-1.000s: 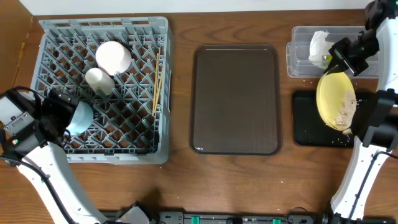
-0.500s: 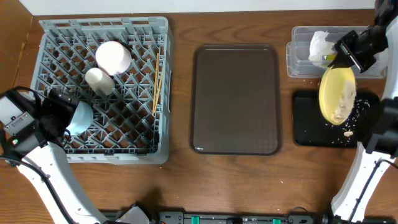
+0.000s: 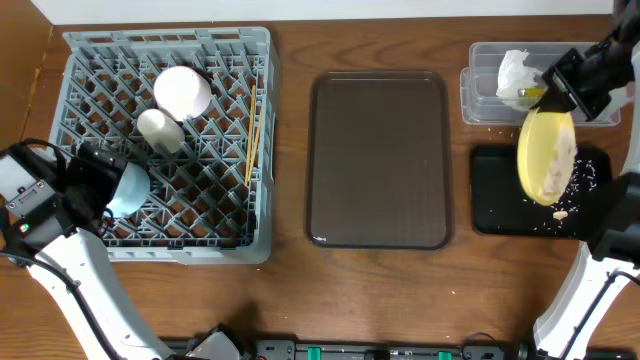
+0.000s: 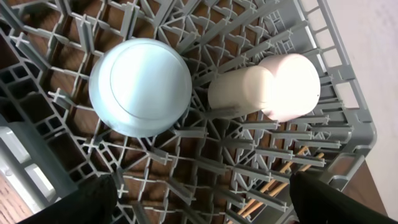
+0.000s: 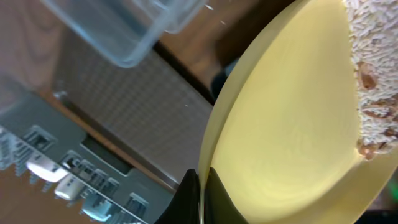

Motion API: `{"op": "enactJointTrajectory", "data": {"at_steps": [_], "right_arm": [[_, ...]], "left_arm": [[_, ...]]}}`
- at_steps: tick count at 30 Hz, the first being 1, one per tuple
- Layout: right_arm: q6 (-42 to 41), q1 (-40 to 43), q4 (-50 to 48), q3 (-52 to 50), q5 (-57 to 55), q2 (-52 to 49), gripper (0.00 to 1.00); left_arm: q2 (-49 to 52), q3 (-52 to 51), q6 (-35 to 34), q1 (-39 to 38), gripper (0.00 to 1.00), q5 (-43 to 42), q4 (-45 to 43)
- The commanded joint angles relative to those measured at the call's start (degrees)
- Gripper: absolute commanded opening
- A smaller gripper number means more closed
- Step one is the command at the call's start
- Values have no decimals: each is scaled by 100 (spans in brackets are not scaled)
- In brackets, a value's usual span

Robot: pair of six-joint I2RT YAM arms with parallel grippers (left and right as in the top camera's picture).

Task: Sort waste into correct bins and load items into the dishwasher
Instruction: 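Tilt the yellow plate over the black tray to dump the rice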

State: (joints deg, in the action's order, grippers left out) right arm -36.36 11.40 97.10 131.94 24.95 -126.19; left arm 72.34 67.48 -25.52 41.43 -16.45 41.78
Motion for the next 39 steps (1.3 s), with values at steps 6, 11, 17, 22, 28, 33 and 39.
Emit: {"op": "enactJointTrajectory", "data": {"at_steps": [6, 11, 17, 22, 28, 33, 39], "right_arm": [[245, 122, 17, -533, 420, 116, 1], [348, 306, -9, -533, 538, 116, 2], [796, 417, 22, -564, 1005, 116, 1], [719, 426, -136, -575, 1032, 114, 1], [791, 433, -153, -577, 1357, 109, 1], [726, 505, 22, -584, 1333, 105, 1], [595, 535, 15, -616, 1189, 94, 1]], "left_arm": [[31, 13, 13, -2, 90, -46, 0], [33, 13, 11, -2, 90, -48, 0], [33, 13, 11, -2, 90, -48, 0], [33, 13, 11, -2, 90, -48, 0], [31, 13, 11, -2, 90, -48, 0], [33, 13, 11, -2, 90, -48, 0], [31, 13, 11, -2, 90, -48, 0]]}}
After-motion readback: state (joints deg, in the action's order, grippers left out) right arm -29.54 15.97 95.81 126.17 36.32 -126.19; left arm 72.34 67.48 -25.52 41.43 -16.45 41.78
